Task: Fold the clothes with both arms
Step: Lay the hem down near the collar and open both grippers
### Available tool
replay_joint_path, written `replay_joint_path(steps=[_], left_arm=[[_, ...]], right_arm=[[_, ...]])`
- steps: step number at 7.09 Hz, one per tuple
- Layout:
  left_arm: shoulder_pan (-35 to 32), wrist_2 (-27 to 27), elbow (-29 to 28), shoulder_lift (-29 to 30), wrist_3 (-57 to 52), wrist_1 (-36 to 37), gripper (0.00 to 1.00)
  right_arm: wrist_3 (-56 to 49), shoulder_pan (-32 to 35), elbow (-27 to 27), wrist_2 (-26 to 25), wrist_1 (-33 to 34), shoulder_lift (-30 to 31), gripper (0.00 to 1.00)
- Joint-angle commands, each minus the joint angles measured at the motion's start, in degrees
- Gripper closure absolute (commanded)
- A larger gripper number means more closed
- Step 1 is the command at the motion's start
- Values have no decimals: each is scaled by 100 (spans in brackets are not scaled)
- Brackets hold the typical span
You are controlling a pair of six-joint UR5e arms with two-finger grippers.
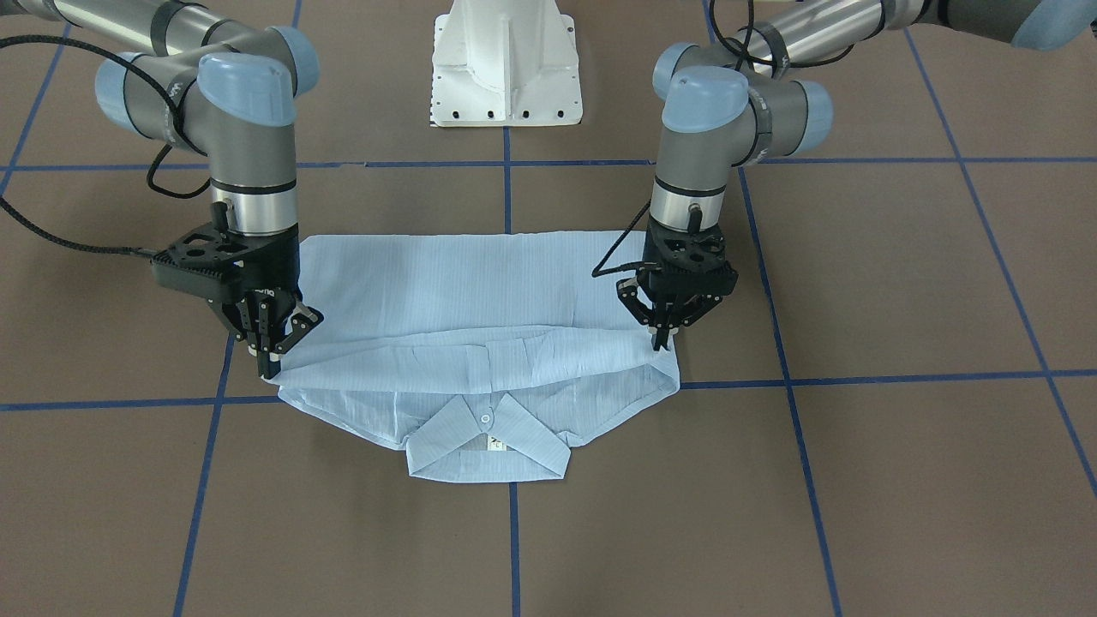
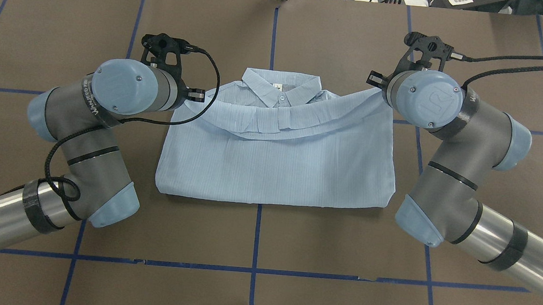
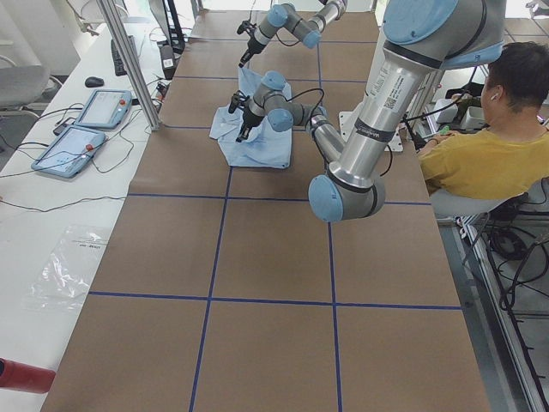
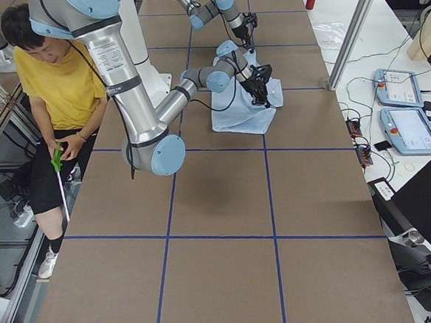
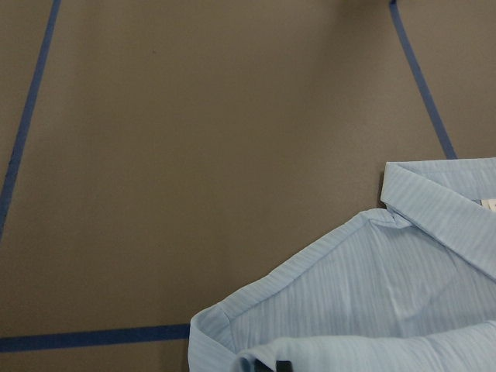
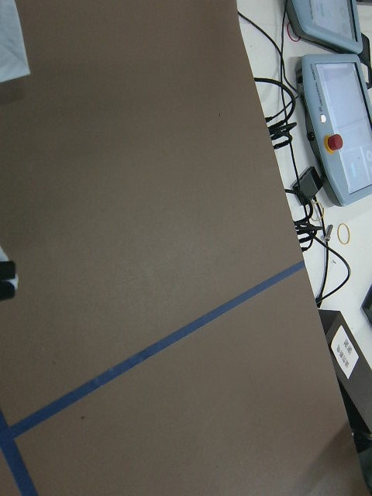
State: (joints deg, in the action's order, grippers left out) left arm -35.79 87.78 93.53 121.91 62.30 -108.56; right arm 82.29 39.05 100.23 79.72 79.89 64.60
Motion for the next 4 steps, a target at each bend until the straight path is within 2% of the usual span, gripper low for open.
replay_joint_path(steps=[1,4], left_arm=[[-51,-199,-527,131,-16,-199,100],[-42,-218,-1029,166,-16,-508,100]], right_arm=[[-46,50,-528,-18,-255,0,100],[-46,-63,-680,-18,-246,-26,100]])
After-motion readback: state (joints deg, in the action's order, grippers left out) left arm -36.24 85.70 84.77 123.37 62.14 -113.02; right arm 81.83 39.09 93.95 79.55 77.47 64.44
